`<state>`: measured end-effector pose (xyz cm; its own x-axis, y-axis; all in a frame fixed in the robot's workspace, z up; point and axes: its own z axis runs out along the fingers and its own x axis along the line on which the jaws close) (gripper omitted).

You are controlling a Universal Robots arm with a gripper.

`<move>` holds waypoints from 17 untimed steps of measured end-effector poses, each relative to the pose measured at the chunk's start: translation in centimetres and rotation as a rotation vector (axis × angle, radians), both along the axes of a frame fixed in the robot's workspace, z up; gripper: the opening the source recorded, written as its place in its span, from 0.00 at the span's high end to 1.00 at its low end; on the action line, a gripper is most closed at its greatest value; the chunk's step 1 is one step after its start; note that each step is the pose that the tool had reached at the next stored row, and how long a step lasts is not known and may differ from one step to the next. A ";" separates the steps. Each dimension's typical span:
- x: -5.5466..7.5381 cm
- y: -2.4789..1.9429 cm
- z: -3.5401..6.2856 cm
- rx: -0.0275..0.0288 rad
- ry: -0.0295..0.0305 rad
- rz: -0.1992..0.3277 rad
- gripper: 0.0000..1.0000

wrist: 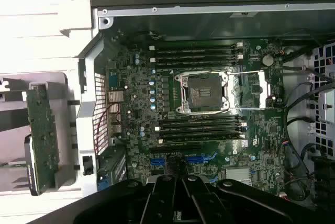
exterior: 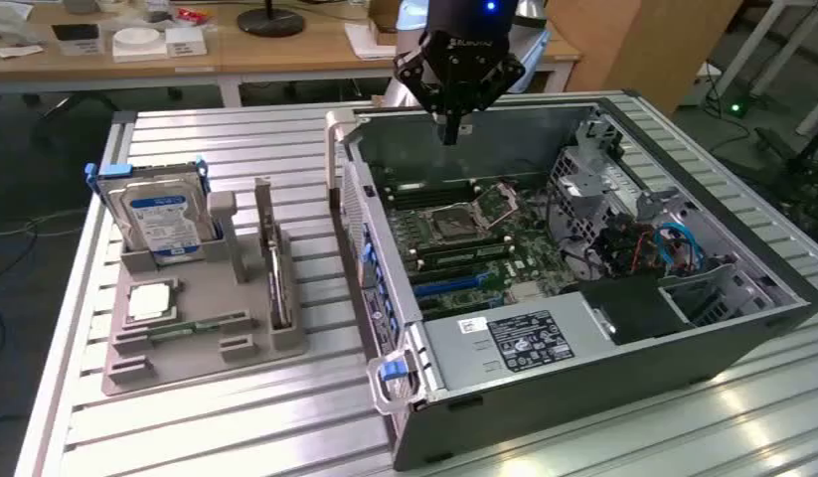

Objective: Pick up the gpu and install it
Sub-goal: 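Reach for the gpu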

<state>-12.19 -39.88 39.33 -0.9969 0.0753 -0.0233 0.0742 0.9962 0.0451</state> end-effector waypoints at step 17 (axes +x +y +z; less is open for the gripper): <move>-1.3 -0.01 0.00 0.0000 0.0000 0.000 0.90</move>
<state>-13.53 -39.90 39.33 -0.9969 0.0753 -0.0233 0.0742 0.9962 0.0451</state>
